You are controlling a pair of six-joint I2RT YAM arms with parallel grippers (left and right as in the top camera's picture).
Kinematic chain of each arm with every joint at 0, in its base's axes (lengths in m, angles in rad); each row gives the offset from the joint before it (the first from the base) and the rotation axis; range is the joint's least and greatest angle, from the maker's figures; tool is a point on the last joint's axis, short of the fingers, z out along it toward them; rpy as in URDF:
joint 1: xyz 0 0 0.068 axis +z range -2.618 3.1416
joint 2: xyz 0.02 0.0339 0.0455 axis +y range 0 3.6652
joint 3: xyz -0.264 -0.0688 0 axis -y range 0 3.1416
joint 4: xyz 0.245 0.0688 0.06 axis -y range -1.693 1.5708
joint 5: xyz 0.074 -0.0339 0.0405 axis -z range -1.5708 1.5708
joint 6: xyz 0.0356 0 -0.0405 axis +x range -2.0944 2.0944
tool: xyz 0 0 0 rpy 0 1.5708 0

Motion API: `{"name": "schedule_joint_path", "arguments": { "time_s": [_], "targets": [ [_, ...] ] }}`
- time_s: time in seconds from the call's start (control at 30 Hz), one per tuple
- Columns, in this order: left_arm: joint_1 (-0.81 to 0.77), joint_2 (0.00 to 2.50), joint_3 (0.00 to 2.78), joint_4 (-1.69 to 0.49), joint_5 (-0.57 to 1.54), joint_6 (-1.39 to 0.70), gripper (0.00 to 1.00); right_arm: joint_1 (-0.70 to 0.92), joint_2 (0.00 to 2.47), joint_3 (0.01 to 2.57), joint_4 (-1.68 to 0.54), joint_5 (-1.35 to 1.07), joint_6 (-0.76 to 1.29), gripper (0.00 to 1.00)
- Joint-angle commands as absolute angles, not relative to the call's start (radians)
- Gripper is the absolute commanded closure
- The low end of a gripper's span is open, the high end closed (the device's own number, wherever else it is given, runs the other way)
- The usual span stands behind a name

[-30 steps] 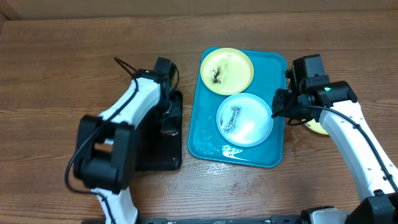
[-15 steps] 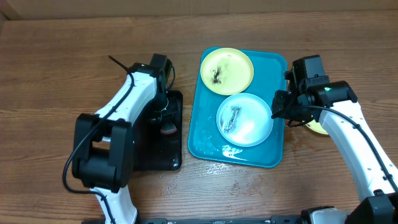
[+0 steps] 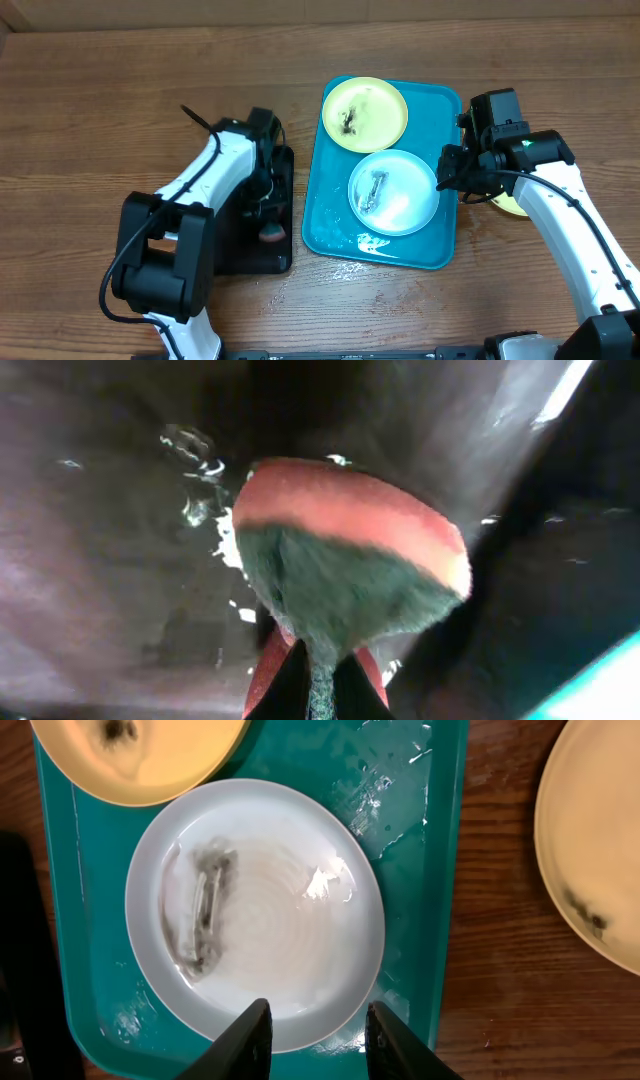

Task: Clean dirty plates on tray and stack at the side
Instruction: 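Grasp the sponge with the left gripper and hold the white plate with the right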

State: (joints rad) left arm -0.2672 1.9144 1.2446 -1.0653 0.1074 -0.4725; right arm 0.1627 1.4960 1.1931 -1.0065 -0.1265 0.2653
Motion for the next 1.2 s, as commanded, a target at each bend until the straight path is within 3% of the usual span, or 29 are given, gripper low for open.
{"name": "schedule_joint_path", "arguments": {
  "time_s": [0.0, 0.13, 0.27, 0.37, 0.57, 0.63, 0.87, 0.97, 1.03, 1.1, 1.17],
  "targets": [
    [-0.271, 1.898, 1.168, -1.008, 0.008, -0.529, 0.96, 0.159, 1.49, 1.204, -1.0, -0.132, 0.261, 0.67],
    [-0.264, 1.898, 1.099, -0.902, -0.058, -0.554, 0.96, 0.159, 1.49, 1.204, -1.0, -0.133, 0.261, 0.67],
    [-0.239, 1.897, 1.16, -0.941, -0.003, -0.554, 0.96, 0.159, 1.49, 1.204, -1.001, -0.133, 0.261, 0.67],
    [-0.221, 1.896, 1.249, -1.022, 0.06, -0.55, 0.86, 0.159, 1.49, 1.204, -1.001, -0.133, 0.261, 0.67],
    [-0.203, 1.896, 1.394, -1.192, 0.118, -0.464, 0.51, 0.159, 1.49, 1.204, -1.002, -0.133, 0.261, 0.67],
    [-0.204, 1.896, 1.395, -1.217, 0.139, -0.456, 0.49, 0.159, 1.49, 1.204, -1.001, -0.133, 0.261, 0.67],
    [-0.243, 1.896, 1.296, -1.213, 0.171, -0.473, 0.49, 0.159, 1.49, 1.204, -1.0, -0.132, 0.261, 0.66],
    [-0.249, 1.896, 1.229, -1.187, 0.128, -0.549, 0.6, 0.159, 1.49, 1.204, -1.0, -0.132, 0.261, 0.66],
    [-0.247, 1.896, 1.189, -1.149, 0.115, -0.578, 0.8, 0.159, 1.49, 1.204, -0.999, -0.132, 0.261, 0.66],
    [-0.247, 1.896, 1.157, -1.099, 0.115, -0.581, 0.92, 0.159, 1.49, 1.204, -0.996, -0.132, 0.261, 0.66],
    [-0.247, 1.896, 1.133, -1.053, 0.115, -0.585, 0.96, 0.159, 1.49, 1.204, -0.993, -0.132, 0.261, 0.66]
  ]
}}
